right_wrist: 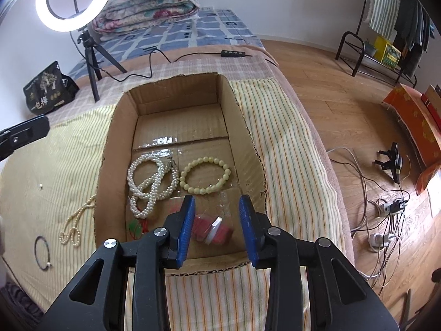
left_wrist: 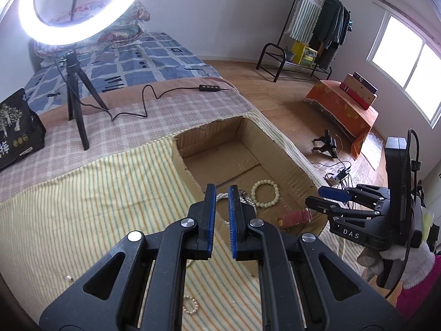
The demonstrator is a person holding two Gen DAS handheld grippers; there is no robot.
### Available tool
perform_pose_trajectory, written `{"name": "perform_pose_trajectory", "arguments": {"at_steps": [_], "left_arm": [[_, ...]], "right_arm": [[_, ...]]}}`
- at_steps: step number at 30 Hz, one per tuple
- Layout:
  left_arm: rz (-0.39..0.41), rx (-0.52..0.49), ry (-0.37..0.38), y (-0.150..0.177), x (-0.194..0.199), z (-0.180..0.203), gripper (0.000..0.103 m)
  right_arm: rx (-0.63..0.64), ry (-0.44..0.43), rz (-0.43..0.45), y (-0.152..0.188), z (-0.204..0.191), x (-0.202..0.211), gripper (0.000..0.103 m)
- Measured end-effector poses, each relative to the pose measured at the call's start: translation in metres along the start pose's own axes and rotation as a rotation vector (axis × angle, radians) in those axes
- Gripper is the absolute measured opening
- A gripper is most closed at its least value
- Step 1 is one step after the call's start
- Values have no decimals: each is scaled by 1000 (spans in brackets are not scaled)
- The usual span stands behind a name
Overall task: Organize jewelry
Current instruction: 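Open both grippers to drop the necklace and watch into the box, then move left gripper to the blue wire bangle while right gripper approaches the long pearl strand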
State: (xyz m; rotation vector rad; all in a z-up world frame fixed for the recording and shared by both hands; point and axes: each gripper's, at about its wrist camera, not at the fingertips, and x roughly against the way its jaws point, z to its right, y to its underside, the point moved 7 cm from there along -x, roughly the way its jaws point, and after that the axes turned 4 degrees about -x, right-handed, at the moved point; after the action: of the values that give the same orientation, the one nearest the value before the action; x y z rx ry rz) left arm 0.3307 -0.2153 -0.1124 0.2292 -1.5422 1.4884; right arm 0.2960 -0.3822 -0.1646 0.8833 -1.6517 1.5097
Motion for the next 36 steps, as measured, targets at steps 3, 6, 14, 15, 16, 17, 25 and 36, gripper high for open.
{"name": "perform_pose_trajectory", "arguments": {"at_steps": [3, 6, 14, 15, 16, 17, 25, 36], "left_arm": [[6, 2, -16, 2, 11, -10, 6], [11, 7, -31, 5, 24, -22, 6], [35, 4, -90, 16, 64, -64, 6], [36, 8, -98, 18, 69, -70, 6], [36, 13, -105, 20, 73, -77, 6], [35, 20, -116, 24, 78, -86, 6], [-8, 109, -180, 56, 98, -149, 6], [-123, 135, -178, 105, 95, -172, 6]], "right_arm": [[5, -10, 19, -4, -6, 5, 31], [20, -26, 37, -8, -17, 10, 31], [102, -97, 60, -12, -63, 15, 31], [116, -106, 61, -11, -70, 15, 31], [132, -113, 61, -11, -77, 16, 31], [149, -121, 62, -10, -85, 16, 31], [280, -191, 30, 3, -145, 12, 38], [410, -241, -72, 40, -190, -7, 40]]}}
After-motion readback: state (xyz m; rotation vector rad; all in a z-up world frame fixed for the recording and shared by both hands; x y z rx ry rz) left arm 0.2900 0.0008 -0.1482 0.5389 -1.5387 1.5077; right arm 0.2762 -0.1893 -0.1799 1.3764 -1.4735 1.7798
